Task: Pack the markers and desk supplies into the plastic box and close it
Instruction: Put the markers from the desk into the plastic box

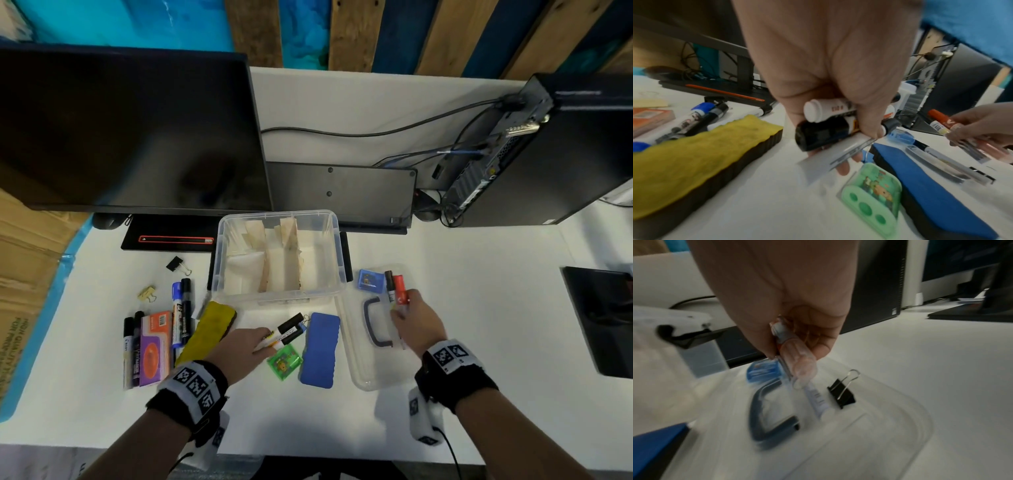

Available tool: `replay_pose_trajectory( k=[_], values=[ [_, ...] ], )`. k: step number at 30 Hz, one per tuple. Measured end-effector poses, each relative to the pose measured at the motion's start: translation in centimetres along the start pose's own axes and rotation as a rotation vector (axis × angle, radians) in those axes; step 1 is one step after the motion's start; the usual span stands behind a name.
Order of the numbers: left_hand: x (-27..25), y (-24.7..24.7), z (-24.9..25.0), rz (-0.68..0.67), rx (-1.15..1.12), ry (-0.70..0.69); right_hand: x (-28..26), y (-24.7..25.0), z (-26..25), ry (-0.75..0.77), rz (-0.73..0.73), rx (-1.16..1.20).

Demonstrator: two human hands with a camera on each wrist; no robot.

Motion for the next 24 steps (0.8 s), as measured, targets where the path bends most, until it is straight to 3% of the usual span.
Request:
replay_pose_trajectory(
  k=[4, 8, 17, 22, 24],
  values=[
    [-1.2, 0.0, 2.0, 0.020, 0.017, -0.109, 1.2, 0.3, 1.9, -0.111, -0.062, -0.020],
    [-1.9, 0.0, 2.9, 0.048, -0.056, -0.069, 1.2, -1.3, 1.9, -0.128, -0.156, -0.133],
    [-3.8, 2.0, 4.0, 0.159, -0.222, -0.070, 1.1, -2.3, 1.8, -0.103, -0.168, -0.172],
    [-4.6, 4.7, 4.2, 0.289, -0.378, 0.003, 0.6, 1.0, 1.5, -0.103, 0.000, -0.025],
    [-4.4, 6.0, 4.2, 0.339, -0.466, 0.042, 0.1, 3.2, -0.3, -0.028, 0.087, 0.097]
  ],
)
Point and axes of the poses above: each hand's wrist, its own x-axis towards the middle knuckle, its own y-axis out of the back of the hand, z = x × y, the point moved 3 cm from there along x, towards the middle knuckle, and after that the axes turned 10 degrees about z, right-handed, at the moved point
